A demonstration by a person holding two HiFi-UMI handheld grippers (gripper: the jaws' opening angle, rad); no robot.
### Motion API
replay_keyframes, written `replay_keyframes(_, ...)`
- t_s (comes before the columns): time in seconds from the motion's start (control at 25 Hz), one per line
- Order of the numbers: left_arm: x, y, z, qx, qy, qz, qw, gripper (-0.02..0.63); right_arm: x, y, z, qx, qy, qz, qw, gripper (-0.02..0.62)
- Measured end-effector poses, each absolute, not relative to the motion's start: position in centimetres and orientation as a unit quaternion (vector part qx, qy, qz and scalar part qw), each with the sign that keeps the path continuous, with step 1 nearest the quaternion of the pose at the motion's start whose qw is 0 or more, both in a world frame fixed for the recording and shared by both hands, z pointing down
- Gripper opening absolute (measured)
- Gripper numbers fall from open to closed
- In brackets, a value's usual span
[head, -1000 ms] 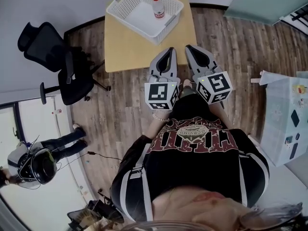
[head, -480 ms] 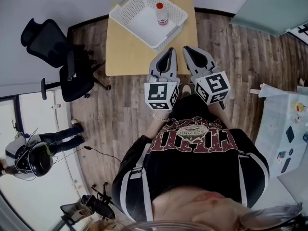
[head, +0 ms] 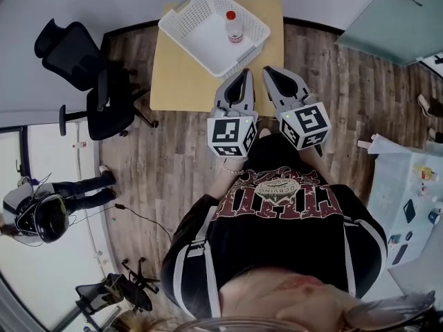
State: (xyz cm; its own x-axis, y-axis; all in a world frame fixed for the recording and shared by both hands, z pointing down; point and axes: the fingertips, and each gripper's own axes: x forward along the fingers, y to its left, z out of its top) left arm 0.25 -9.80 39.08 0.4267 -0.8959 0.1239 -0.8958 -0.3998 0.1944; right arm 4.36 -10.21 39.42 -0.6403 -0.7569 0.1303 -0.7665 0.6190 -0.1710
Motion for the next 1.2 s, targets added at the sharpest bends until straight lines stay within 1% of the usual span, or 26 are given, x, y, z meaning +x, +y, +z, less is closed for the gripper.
replay_keyframes(0.52, 1.5, -11.2, 39.3, 0.825, -0.553, -0.004, 0.116, 0.048, 6.0, -12.0, 39.6, 0.413, -0.904, 0.105, 0.019, 0.017)
replay_keyframes(1.2, 0.3, -14.6, 39.7, 0.825, -0.552, 0.011, 0.120, 0.048, 5.4, -15.1, 39.9, 0.429, -0.897, 0.108, 0.026, 0.017)
